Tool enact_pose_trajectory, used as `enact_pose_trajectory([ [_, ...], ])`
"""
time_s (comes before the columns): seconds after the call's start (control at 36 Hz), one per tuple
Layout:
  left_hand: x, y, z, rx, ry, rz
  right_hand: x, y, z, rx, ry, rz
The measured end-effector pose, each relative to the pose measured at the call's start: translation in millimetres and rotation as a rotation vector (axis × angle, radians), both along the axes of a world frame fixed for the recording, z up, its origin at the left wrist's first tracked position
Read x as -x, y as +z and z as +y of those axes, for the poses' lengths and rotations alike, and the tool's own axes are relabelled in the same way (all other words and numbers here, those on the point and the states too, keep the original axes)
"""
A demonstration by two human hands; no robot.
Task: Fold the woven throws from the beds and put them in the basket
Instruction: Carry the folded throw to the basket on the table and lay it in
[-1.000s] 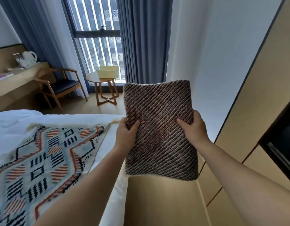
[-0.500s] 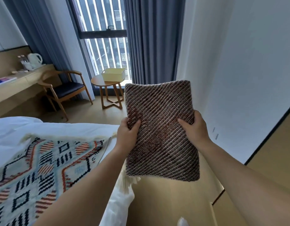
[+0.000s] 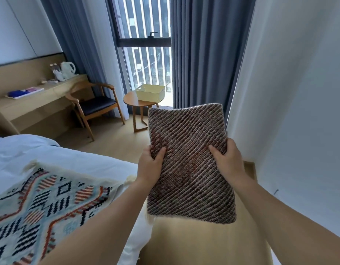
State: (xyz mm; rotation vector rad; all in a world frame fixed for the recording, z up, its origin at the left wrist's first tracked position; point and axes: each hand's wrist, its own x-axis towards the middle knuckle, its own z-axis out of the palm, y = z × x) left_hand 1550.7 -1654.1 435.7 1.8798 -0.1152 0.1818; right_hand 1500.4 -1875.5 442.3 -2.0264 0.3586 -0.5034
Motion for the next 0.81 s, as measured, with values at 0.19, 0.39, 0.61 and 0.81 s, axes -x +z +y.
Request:
enact_pose_trajectory([
  [0.19, -69.1, -4.9, -31.0, -0.009, 0.009, 0.029, -71.5, -9.6, -33.1, 0.042, 0.008, -0.009],
  [0.39, -162.0, -17.3, -55.9, 0.005, -0.013, 0.021, -160.7, -17.7, -58.8, 0.082, -0.011, -0.024],
  [0.61, -294.0, -20.5, -76.2, 0.030, -0.032, 0.038, -292.9, -17.0, -74.0, 0.072, -0.030, -0.002],
  [0.81, -396.9, -19.3, -80.7, 0.002, -0.024, 0.037, -395.1, -14.7, -76.0, 0.053, -0.056, 0.004],
])
